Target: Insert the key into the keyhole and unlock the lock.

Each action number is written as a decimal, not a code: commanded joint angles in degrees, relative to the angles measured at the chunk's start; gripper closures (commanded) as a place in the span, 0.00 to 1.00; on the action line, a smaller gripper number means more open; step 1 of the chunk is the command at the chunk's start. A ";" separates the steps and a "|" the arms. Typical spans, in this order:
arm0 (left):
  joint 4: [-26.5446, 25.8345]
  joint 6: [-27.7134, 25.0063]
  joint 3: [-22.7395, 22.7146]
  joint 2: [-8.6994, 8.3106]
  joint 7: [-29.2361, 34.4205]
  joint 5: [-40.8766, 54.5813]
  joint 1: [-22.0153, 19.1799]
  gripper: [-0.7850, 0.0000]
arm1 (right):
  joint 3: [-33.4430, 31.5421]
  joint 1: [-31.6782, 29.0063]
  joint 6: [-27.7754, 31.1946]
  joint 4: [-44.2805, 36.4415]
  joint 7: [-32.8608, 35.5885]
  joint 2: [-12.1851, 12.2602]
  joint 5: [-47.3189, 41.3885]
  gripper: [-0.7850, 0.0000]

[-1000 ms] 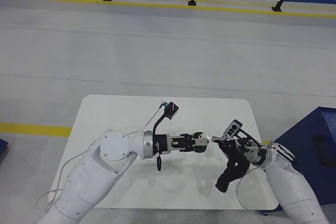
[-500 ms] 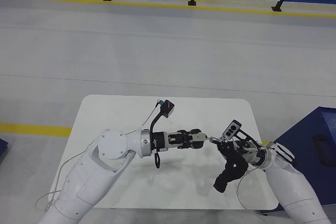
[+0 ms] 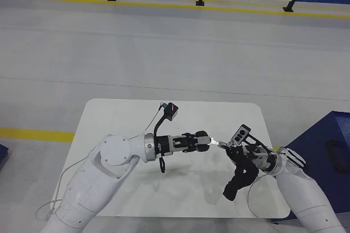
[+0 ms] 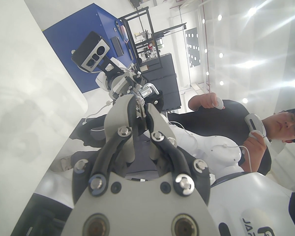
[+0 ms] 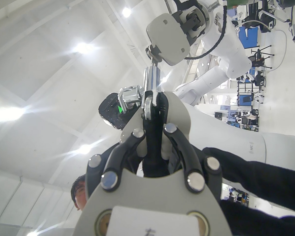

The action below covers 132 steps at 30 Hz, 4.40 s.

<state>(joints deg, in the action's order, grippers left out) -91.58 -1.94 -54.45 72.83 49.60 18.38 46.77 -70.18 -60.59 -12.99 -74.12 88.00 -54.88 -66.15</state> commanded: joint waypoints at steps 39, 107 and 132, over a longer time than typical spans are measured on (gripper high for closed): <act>0.47 -11.71 -0.58 0.30 1.11 -3.85 -0.03 0.00 | 13.29 4.41 -1.94 -0.41 0.00 6.17 -16.62 1.00; 17.92 5.58 20.21 9.81 -12.24 -26.60 -14.78 0.64 | 8.86 14.54 43.66 17.06 -16.29 1.84 24.84 1.00; 13.08 -0.70 12.25 9.35 -13.77 -27.94 -9.66 1.00 | 9.69 15.71 42.35 19.74 -20.84 -0.11 29.90 1.00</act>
<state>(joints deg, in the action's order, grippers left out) -78.05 -1.59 -41.58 82.28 36.07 -10.06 36.53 -60.52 -44.87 29.65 -54.38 67.34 -54.90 -36.25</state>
